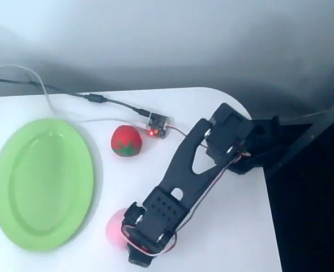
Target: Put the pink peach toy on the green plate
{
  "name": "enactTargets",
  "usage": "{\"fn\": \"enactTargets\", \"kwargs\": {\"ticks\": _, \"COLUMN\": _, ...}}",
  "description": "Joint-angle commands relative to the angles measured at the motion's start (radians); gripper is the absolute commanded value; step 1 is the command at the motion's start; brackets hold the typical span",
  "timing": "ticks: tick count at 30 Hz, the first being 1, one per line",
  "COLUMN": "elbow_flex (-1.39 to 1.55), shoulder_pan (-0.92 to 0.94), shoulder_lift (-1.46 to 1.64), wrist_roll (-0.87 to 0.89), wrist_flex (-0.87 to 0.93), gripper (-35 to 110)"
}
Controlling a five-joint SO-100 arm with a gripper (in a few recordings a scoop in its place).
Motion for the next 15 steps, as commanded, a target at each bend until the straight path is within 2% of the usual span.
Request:
{"fn": "enactTargets", "kwargs": {"ticks": 1, "elbow_flex": -0.002, "shoulder_pan": -0.011, "shoulder_lift": 0.011, "wrist_roll": -0.067, "wrist_flex": -0.009, "gripper": 5}}
{"fn": "enactTargets", "kwargs": {"ticks": 6, "elbow_flex": 0.052, "shoulder_pan": 0.021, "shoulder_lift": 0.091, "wrist_roll": -0.097, "wrist_flex": -0.017, "gripper": 7}}
{"fn": "enactTargets", "kwargs": {"ticks": 10, "elbow_flex": 0.12, "shoulder_pan": 0.032, "shoulder_lift": 0.169, "wrist_roll": -0.052, "wrist_flex": -0.035, "gripper": 28}}
{"fn": "enactTargets", "kwargs": {"ticks": 15, "elbow_flex": 0.259, "shoulder_pan": 0.031, "shoulder_lift": 0.33, "wrist_roll": 0.028, "wrist_flex": -0.14, "gripper": 45}}
